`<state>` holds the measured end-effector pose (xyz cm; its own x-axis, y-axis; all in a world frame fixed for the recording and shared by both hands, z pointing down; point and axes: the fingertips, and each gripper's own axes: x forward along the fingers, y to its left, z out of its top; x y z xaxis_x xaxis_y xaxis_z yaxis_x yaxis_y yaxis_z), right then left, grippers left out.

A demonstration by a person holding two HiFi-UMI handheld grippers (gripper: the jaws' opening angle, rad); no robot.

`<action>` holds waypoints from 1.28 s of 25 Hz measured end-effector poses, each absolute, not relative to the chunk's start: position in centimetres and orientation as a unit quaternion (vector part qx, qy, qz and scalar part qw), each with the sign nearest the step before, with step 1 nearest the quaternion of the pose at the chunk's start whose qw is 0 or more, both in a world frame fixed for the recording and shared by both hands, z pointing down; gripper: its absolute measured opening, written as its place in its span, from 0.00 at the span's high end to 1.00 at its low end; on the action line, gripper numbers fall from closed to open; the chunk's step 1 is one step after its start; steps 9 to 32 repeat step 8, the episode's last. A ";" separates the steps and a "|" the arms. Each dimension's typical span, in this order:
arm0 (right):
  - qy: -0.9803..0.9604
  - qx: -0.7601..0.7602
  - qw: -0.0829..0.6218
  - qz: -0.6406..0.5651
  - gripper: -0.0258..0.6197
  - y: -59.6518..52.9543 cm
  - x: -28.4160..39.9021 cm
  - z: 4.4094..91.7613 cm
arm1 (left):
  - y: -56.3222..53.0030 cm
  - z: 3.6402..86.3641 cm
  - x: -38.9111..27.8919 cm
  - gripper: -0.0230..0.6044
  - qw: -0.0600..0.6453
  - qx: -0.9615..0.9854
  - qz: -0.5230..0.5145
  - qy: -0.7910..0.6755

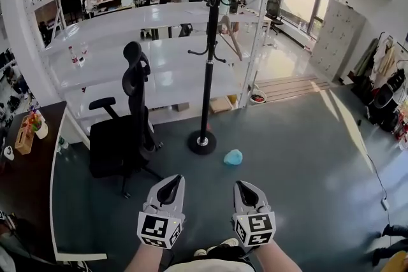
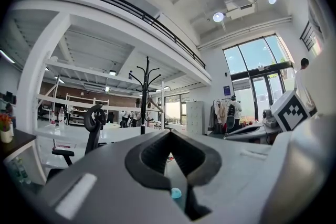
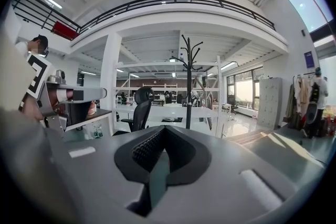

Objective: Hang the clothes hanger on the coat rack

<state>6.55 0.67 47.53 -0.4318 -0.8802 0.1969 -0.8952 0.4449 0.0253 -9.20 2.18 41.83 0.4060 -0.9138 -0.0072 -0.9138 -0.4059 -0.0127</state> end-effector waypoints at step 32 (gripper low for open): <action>-0.849 0.519 0.097 0.023 0.92 1.1 6.4 46.8 | 2.3 41.3 -8.8 0.96 0.008 -0.836 0.000 0.549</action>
